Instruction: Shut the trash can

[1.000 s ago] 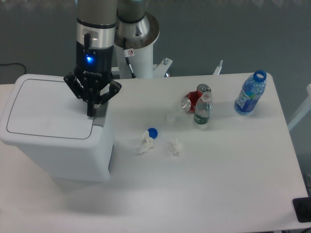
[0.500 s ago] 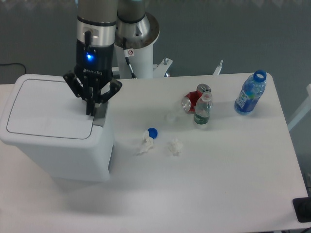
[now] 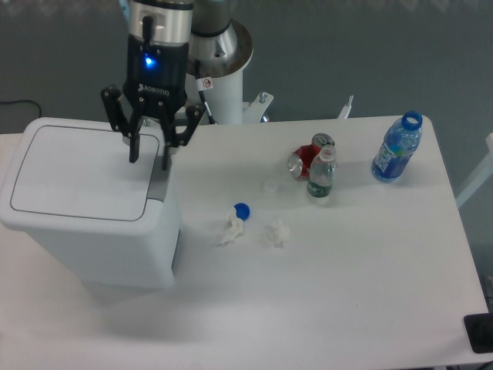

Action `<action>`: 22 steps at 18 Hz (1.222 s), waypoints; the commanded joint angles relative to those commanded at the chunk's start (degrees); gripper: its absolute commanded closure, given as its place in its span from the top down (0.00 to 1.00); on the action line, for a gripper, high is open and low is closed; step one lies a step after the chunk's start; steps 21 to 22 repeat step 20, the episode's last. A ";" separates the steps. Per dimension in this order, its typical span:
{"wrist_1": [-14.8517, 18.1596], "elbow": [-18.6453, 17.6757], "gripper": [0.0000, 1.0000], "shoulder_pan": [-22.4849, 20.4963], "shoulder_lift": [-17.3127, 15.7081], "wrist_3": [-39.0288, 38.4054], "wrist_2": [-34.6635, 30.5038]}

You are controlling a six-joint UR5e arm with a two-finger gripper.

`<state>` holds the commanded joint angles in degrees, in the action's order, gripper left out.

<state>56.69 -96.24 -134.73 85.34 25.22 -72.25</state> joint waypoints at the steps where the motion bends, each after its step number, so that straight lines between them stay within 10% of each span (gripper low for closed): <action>1: 0.09 0.00 1.00 -1.31 -0.09 0.88 0.00; 22: 0.09 -0.44 1.00 -13.10 5.97 30.94 -15.47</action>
